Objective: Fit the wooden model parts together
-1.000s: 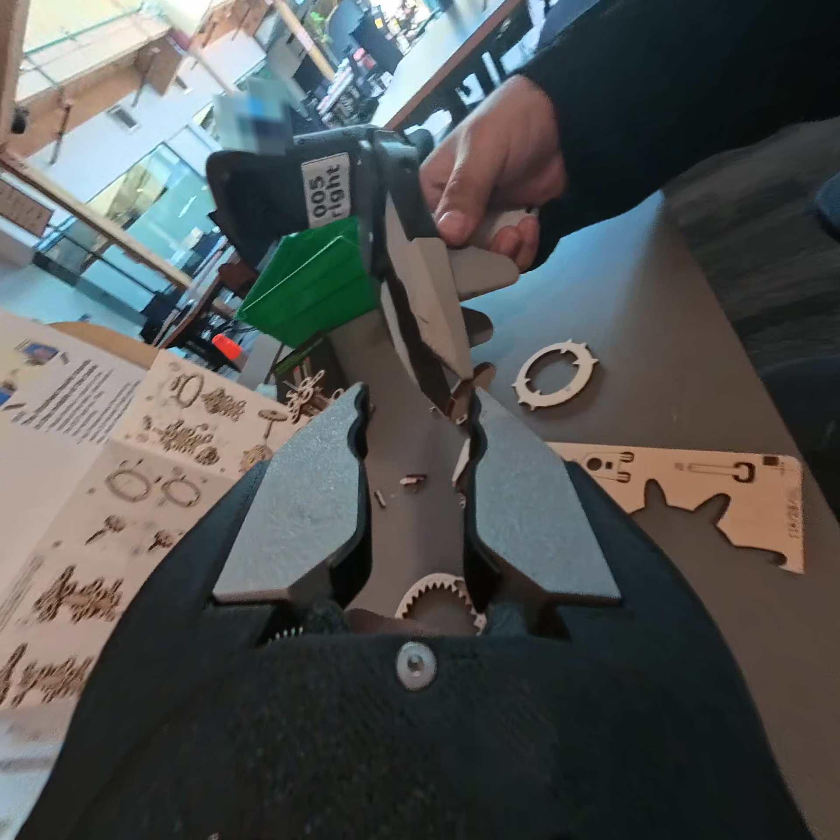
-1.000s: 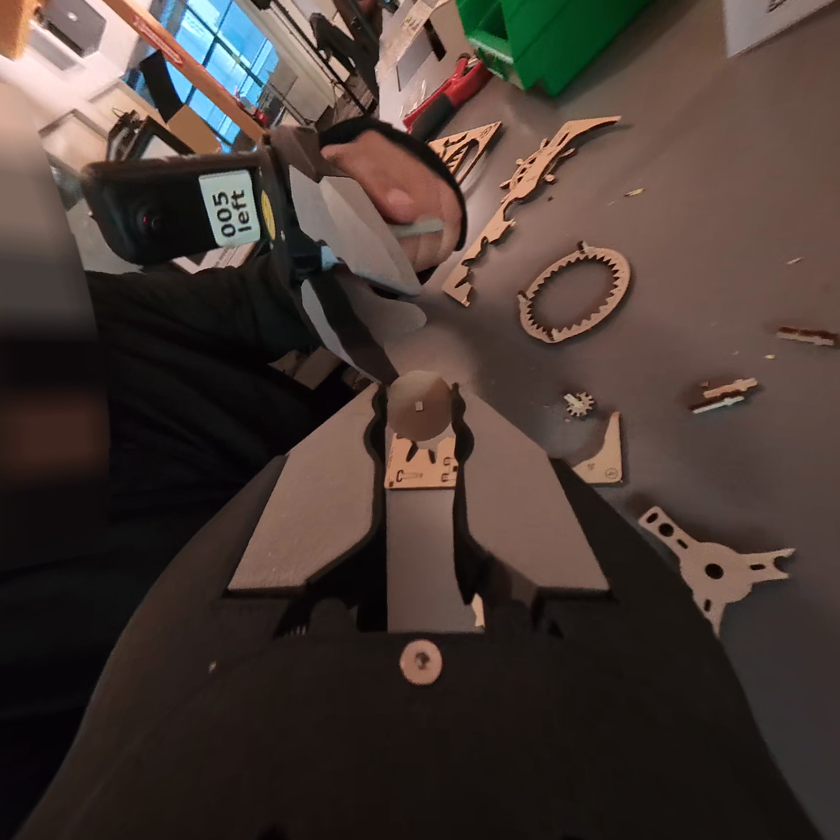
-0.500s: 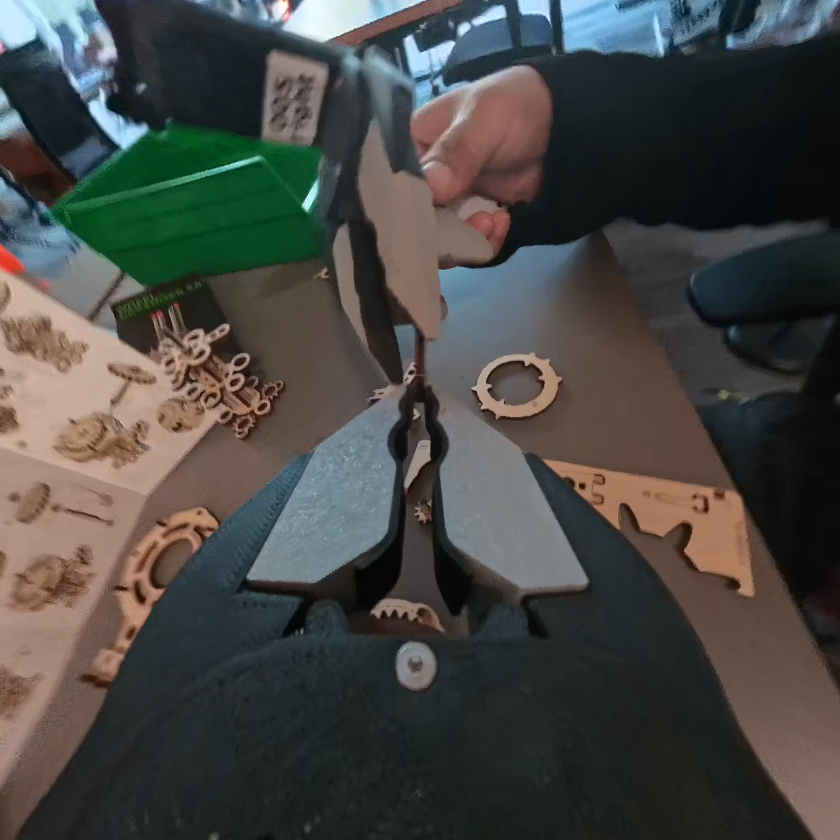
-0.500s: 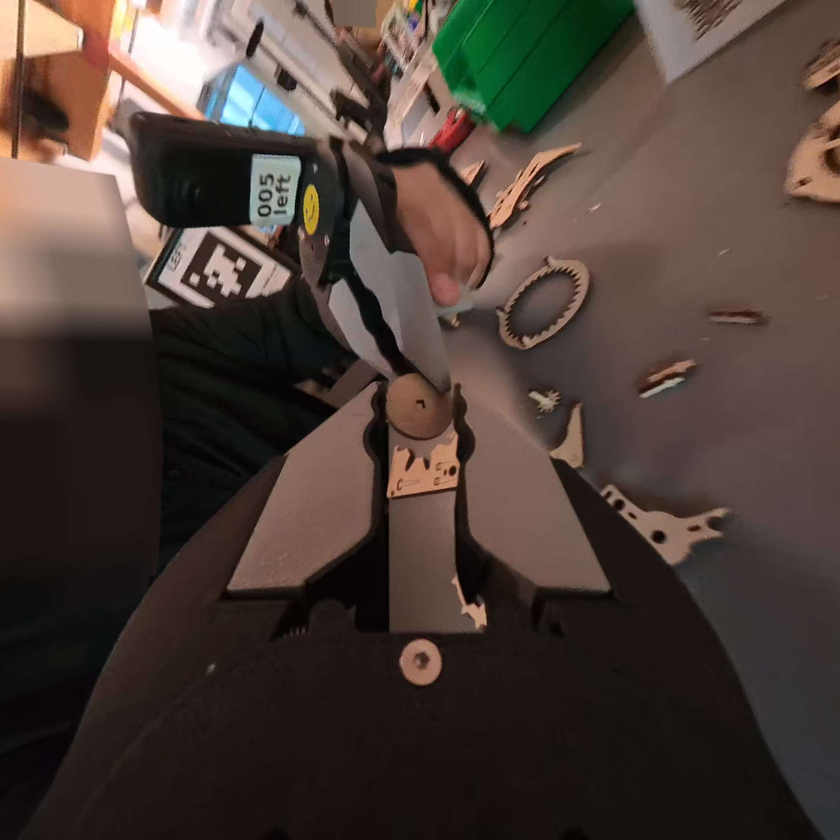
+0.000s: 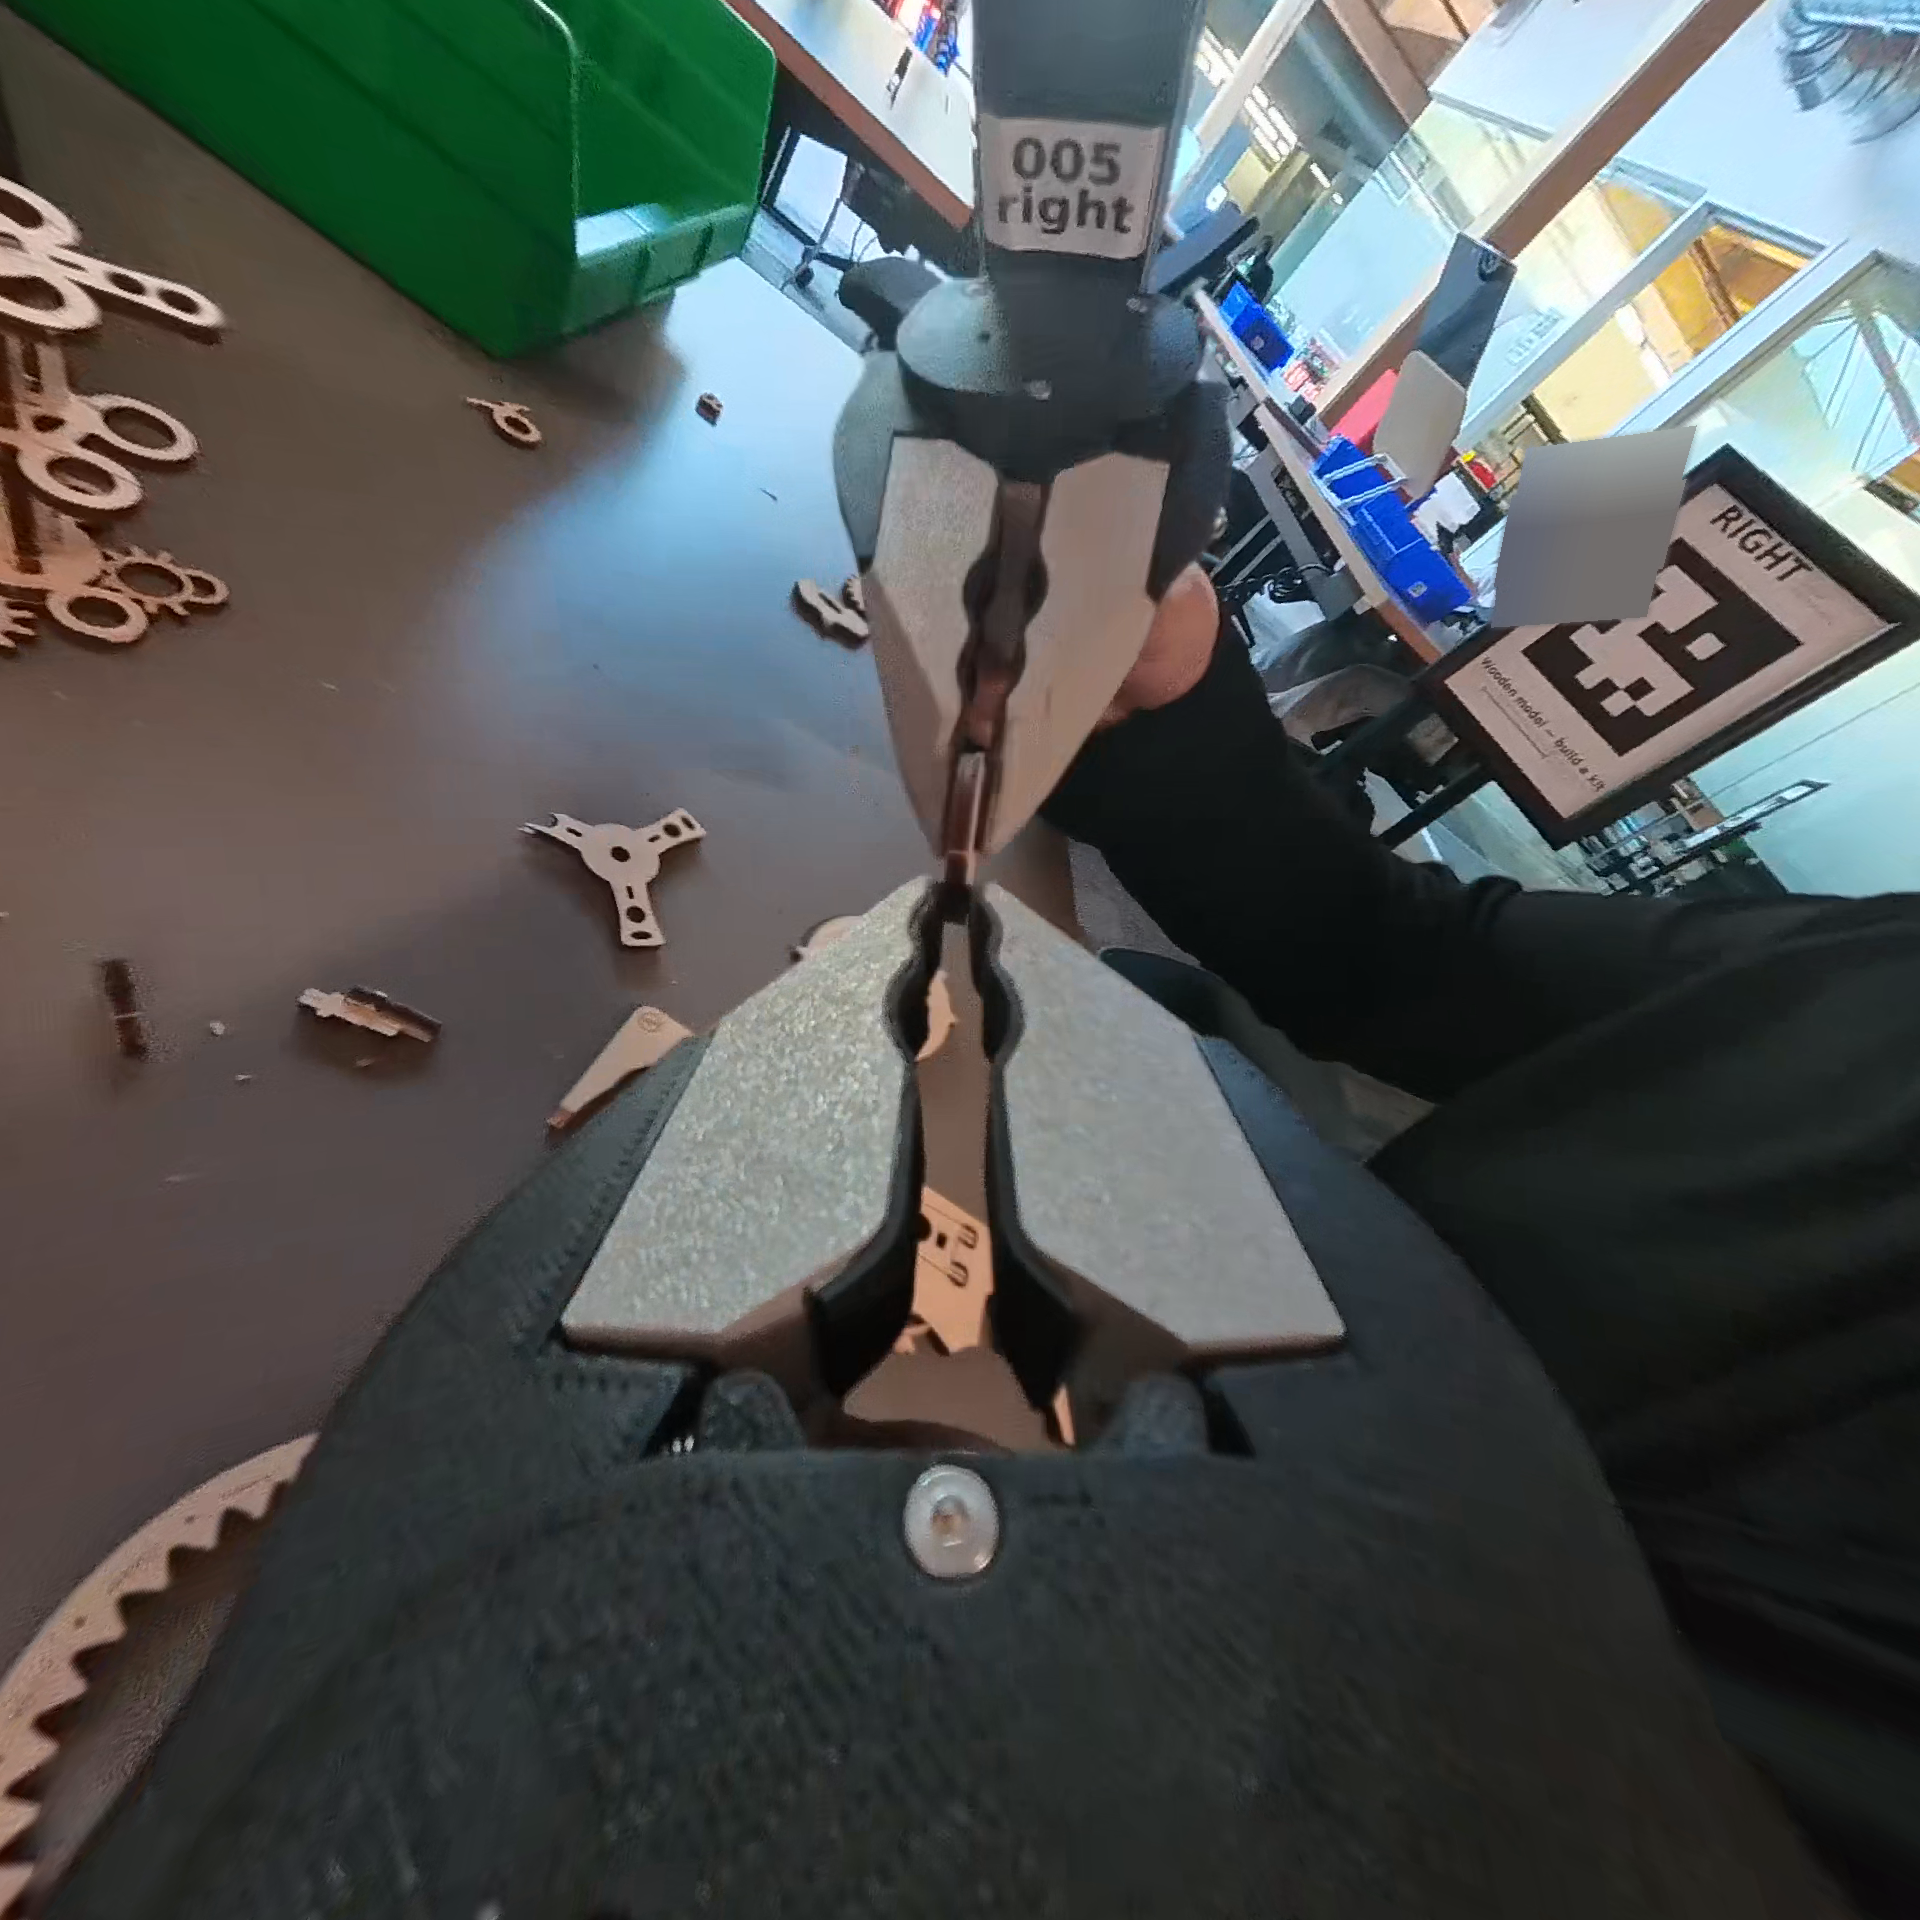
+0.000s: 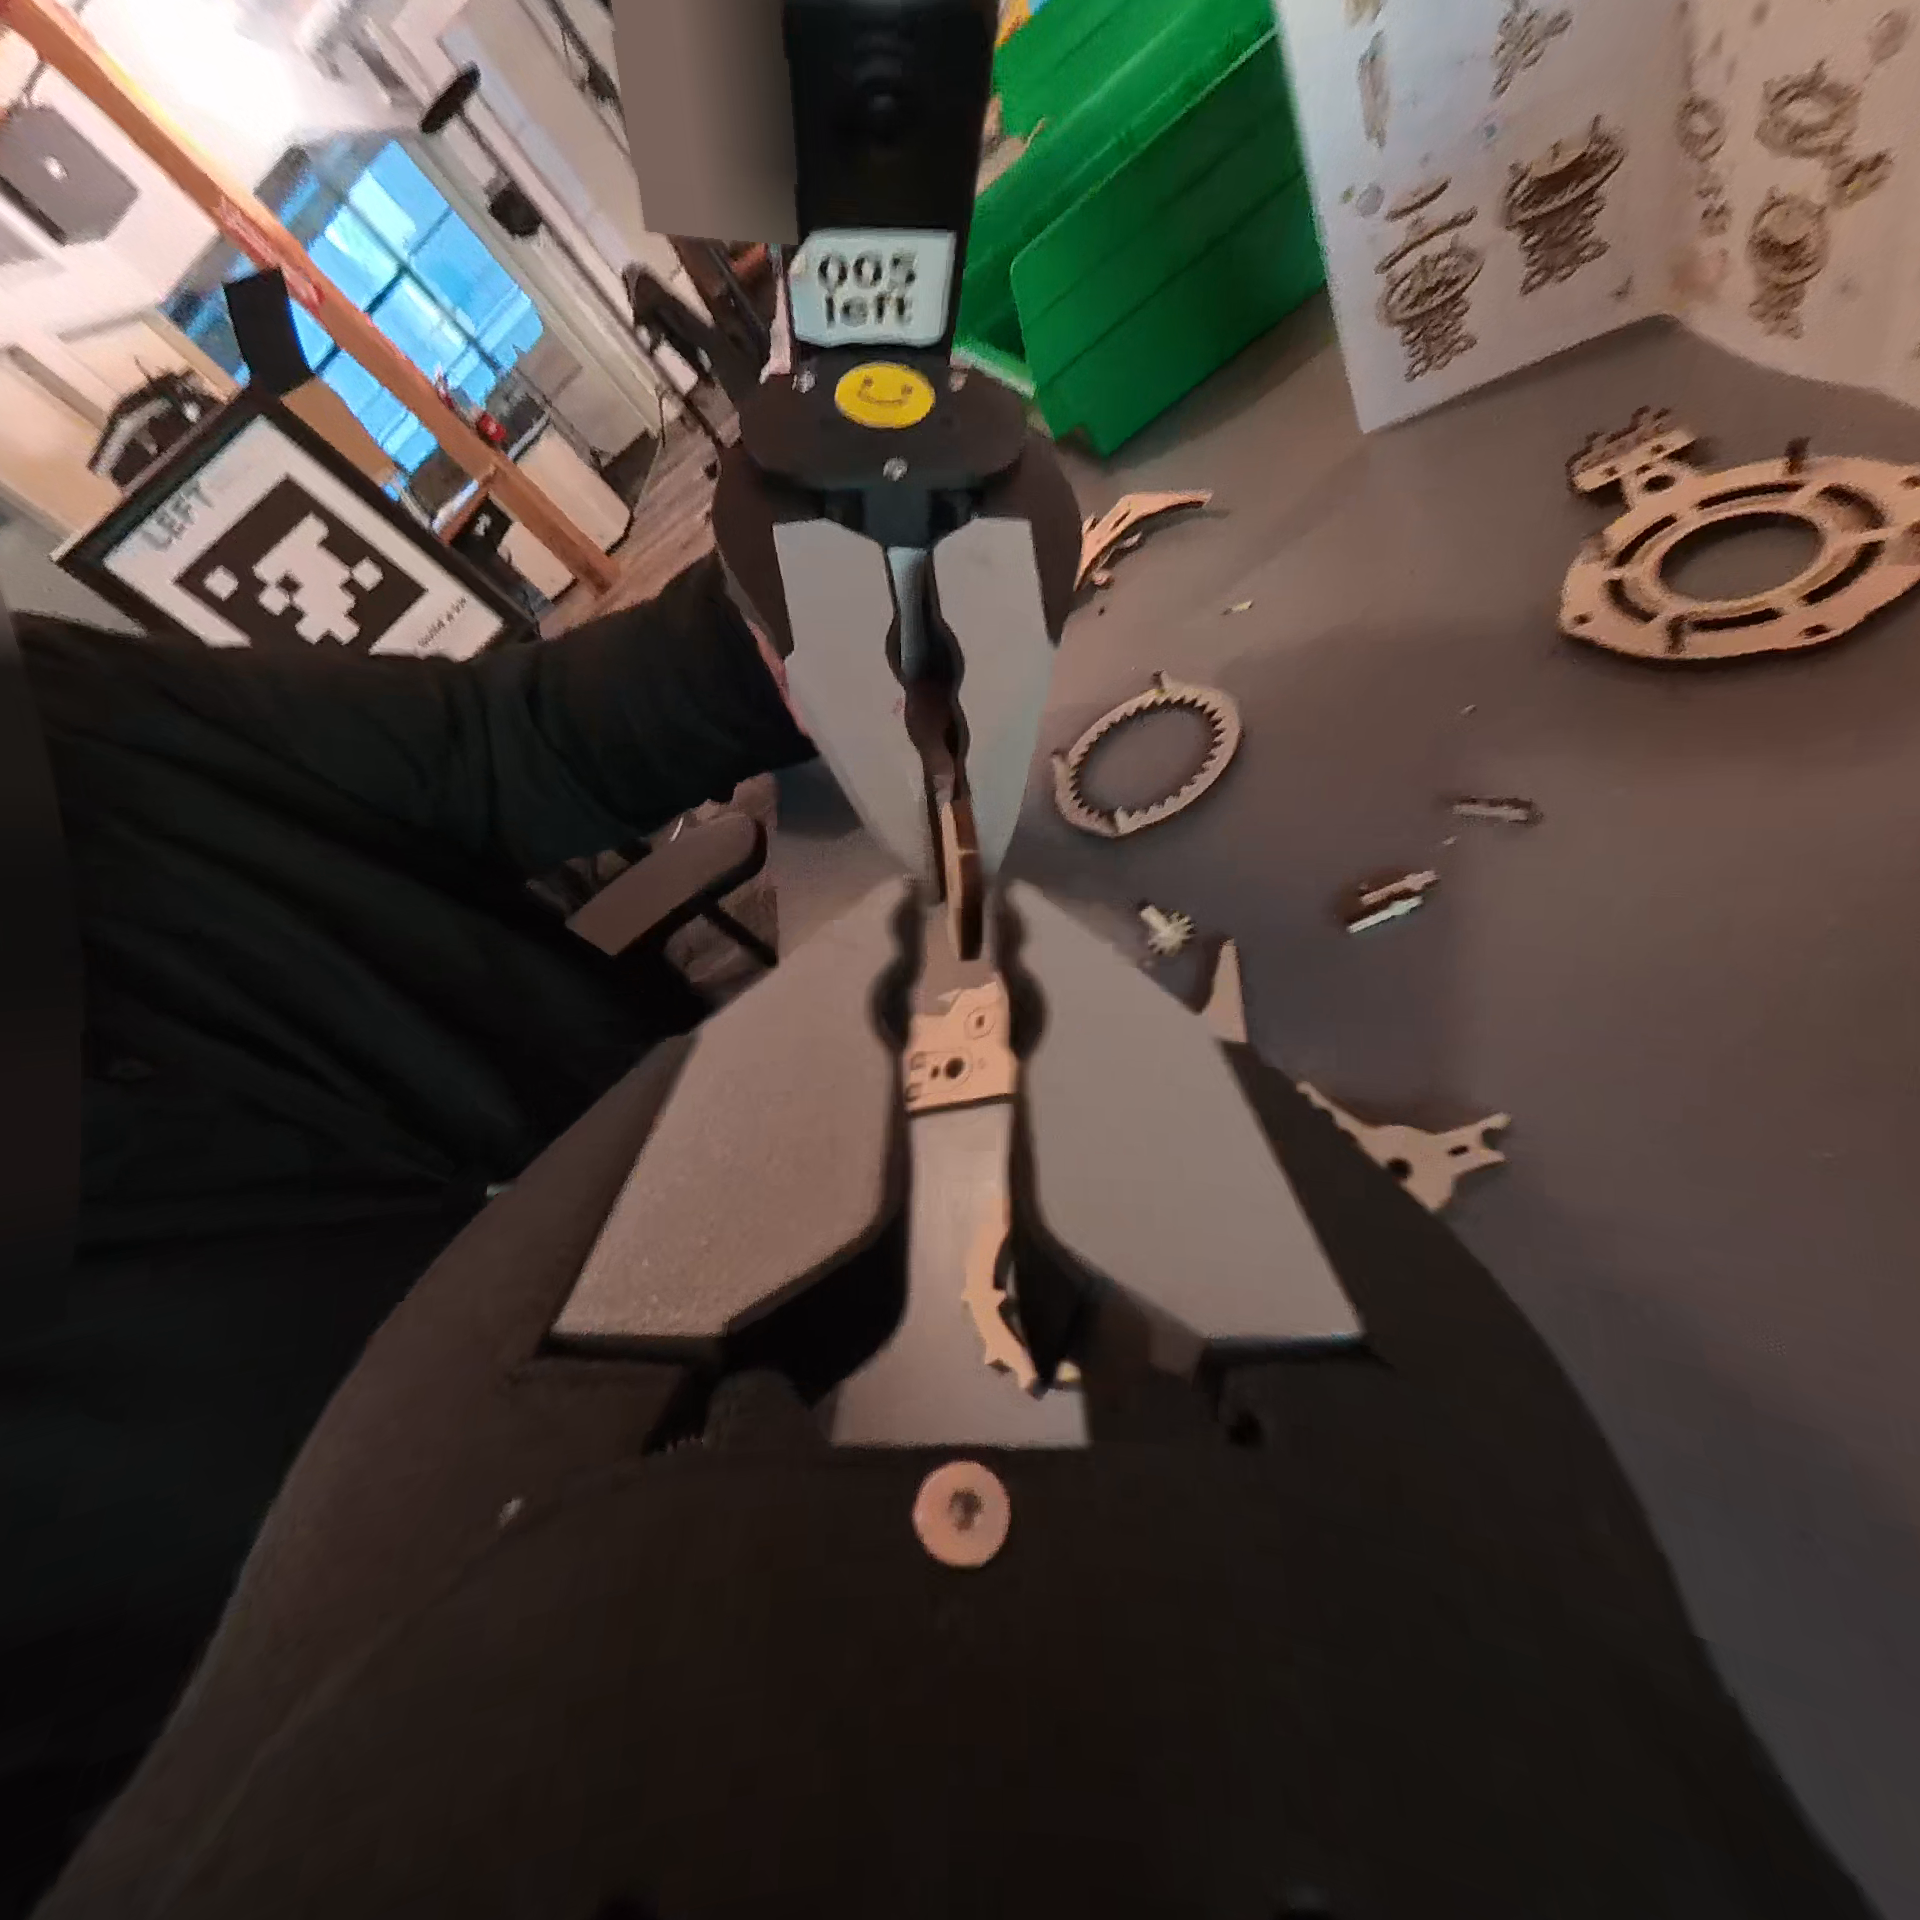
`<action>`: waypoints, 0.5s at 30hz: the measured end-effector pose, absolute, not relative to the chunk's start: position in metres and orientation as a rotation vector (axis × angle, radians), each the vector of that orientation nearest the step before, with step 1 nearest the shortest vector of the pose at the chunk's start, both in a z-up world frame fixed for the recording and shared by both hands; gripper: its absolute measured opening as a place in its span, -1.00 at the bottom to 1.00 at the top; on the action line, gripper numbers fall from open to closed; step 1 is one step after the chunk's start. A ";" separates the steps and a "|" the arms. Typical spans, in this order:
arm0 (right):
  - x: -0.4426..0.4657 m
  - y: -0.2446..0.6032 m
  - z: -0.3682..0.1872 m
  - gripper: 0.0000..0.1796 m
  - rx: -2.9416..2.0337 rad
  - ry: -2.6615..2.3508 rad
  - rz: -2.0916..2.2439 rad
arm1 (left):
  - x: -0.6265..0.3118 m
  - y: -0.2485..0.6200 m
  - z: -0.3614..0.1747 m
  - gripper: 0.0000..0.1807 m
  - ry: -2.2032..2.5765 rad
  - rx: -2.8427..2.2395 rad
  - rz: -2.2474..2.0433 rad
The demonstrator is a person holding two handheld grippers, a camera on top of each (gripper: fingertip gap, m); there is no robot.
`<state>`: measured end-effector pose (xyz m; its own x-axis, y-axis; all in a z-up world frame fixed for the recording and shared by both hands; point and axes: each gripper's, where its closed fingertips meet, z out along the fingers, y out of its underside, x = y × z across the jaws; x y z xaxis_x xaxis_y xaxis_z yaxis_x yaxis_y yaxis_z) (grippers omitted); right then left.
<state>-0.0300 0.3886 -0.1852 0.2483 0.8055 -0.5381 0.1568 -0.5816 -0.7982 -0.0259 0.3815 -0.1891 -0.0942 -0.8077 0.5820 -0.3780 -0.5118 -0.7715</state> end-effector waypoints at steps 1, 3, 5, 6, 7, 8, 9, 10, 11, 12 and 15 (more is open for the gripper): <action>-0.032 0.385 -0.188 -1.00 -1.925 -0.891 1.352 | -0.027 0.381 -0.190 -0.99 1.288 -1.840 -1.624; -0.030 0.382 -0.192 -1.00 -1.952 -0.873 1.331 | -0.033 0.381 -0.193 -0.91 1.271 -1.863 -1.565; -0.021 0.380 -0.195 -1.00 -1.989 -0.831 1.317 | -0.053 0.386 -0.195 -0.80 1.230 -1.872 -1.454; -0.013 0.381 -0.198 -1.00 -2.020 -0.791 1.304 | -0.067 0.389 -0.196 -0.74 1.200 -1.870 -1.392; -0.003 0.385 -0.203 -1.00 -2.063 -0.739 1.274 | -0.083 0.393 -0.197 -0.72 1.169 -1.870 -1.326; 0.011 0.391 -0.209 -1.00 -2.115 -0.683 1.232 | -0.101 0.397 -0.198 -0.73 1.140 -1.871 -1.256; 0.026 0.397 -0.217 -1.00 -2.172 -0.634 1.186 | -0.118 0.399 -0.200 -0.73 1.120 -1.873 -1.191; 0.041 0.403 -0.226 -1.00 -2.233 -0.592 1.136 | -0.134 0.398 -0.203 -0.73 1.111 -1.876 -1.136; 0.055 0.409 -0.235 -1.00 -2.288 -0.559 1.083 | -0.148 0.397 -0.205 -0.73 1.102 -1.880 -1.088; 0.067 0.416 -0.241 -1.00 -2.331 -0.529 1.044 | -0.160 0.395 -0.208 -0.72 1.089 -1.884 -1.045; 0.081 0.424 -0.253 -1.00 -2.436 -0.487 1.062 | -0.184 0.389 -0.215 -0.73 1.057 -1.896 -0.993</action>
<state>0.0807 0.4240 -0.2535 0.6440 0.4769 -0.5982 0.1419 -0.8428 -0.5192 -0.1840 0.3888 -0.2146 0.3619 -0.8928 0.2684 -0.3231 -0.3902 -0.8622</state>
